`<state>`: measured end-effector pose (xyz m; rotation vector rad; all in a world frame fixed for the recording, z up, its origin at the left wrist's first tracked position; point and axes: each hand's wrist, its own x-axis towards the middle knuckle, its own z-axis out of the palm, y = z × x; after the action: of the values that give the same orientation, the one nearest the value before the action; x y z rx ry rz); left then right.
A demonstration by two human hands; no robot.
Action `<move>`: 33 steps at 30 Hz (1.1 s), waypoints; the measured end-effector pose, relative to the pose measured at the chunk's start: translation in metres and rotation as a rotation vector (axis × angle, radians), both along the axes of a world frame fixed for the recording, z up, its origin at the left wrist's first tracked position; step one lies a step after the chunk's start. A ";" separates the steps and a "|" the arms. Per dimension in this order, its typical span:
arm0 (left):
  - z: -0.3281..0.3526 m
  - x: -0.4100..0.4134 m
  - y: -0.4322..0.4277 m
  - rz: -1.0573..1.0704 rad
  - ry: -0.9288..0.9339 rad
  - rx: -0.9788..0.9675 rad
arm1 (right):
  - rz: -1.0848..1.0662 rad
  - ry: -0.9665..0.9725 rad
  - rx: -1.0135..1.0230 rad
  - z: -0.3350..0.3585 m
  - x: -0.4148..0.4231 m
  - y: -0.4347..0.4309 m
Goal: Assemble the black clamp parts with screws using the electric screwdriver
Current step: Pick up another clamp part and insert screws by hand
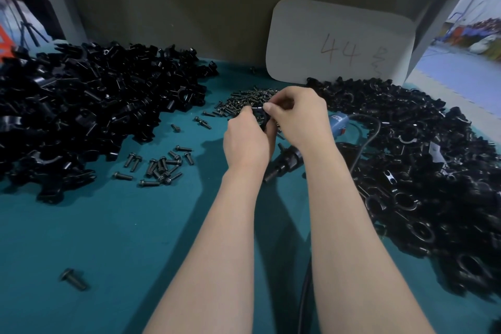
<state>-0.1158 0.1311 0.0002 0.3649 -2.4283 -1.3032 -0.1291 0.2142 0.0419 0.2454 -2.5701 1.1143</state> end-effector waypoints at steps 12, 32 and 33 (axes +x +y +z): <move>0.005 0.003 -0.001 -0.009 0.025 0.165 | -0.019 0.008 0.008 -0.005 -0.001 -0.006; 0.008 -0.002 -0.030 -0.011 0.038 1.492 | -0.279 -0.331 0.494 -0.033 -0.034 -0.021; 0.008 -0.001 -0.031 -0.029 0.020 1.532 | -0.278 -0.335 0.521 -0.034 -0.035 -0.024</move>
<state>-0.1171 0.1004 0.0081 0.6196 -0.9162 -2.8509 -0.1642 0.1905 0.0080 -0.1966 -3.0336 0.3984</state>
